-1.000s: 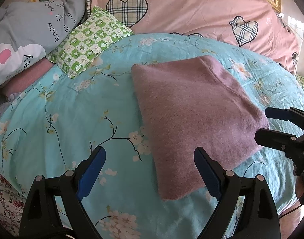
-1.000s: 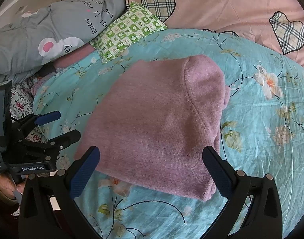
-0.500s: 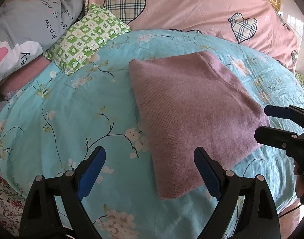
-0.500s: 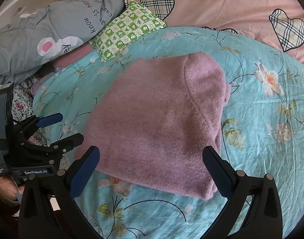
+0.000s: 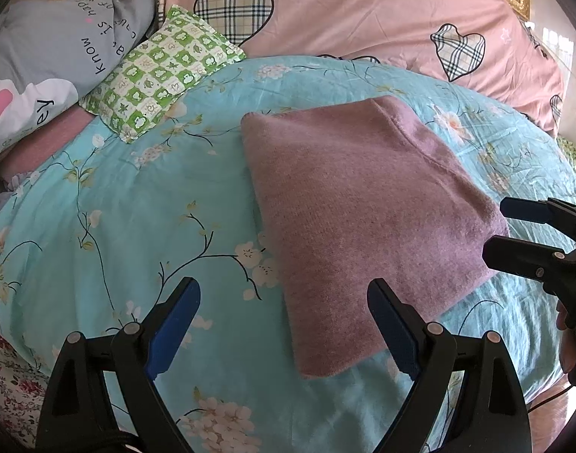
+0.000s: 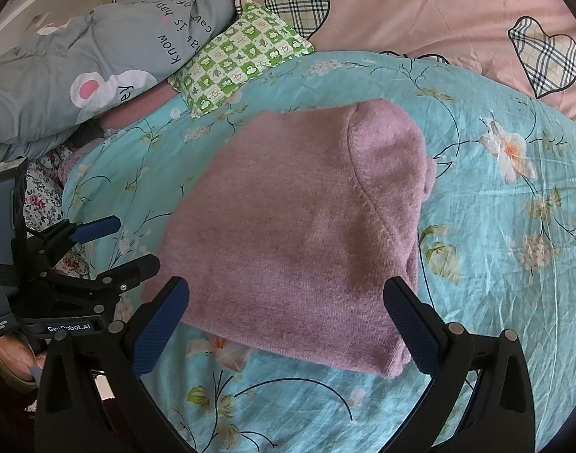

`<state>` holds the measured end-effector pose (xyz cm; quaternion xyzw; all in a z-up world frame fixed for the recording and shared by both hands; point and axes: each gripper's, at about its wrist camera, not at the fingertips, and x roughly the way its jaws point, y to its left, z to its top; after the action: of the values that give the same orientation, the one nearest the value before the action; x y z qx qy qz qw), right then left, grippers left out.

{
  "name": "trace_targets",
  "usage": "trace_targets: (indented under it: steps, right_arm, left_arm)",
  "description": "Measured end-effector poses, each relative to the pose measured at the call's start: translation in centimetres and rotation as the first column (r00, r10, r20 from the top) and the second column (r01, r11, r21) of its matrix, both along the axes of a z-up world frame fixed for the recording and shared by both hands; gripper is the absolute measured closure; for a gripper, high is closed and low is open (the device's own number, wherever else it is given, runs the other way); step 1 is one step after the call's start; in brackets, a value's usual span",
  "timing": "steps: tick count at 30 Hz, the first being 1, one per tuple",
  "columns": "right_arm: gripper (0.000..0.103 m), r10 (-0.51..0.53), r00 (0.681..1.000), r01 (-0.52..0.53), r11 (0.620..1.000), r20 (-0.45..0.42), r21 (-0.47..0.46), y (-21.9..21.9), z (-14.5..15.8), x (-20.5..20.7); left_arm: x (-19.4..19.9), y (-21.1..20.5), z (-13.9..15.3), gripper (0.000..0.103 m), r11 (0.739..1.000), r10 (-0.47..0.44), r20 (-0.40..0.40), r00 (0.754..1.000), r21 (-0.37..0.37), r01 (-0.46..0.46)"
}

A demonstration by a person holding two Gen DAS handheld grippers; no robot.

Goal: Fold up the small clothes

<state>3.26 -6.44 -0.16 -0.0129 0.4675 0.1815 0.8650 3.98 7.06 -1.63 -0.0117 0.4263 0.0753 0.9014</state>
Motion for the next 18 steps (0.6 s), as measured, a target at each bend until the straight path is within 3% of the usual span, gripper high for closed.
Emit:
trace_targets:
  steps: [18]
  right_arm:
    - [0.0, 0.002, 1.0, -0.002, 1.0, 0.0, 0.007, -0.31, 0.39, 0.13]
  left_arm:
    - [-0.03, -0.19, 0.11, 0.012, 1.0, 0.001, 0.004, 1.0, -0.004, -0.001]
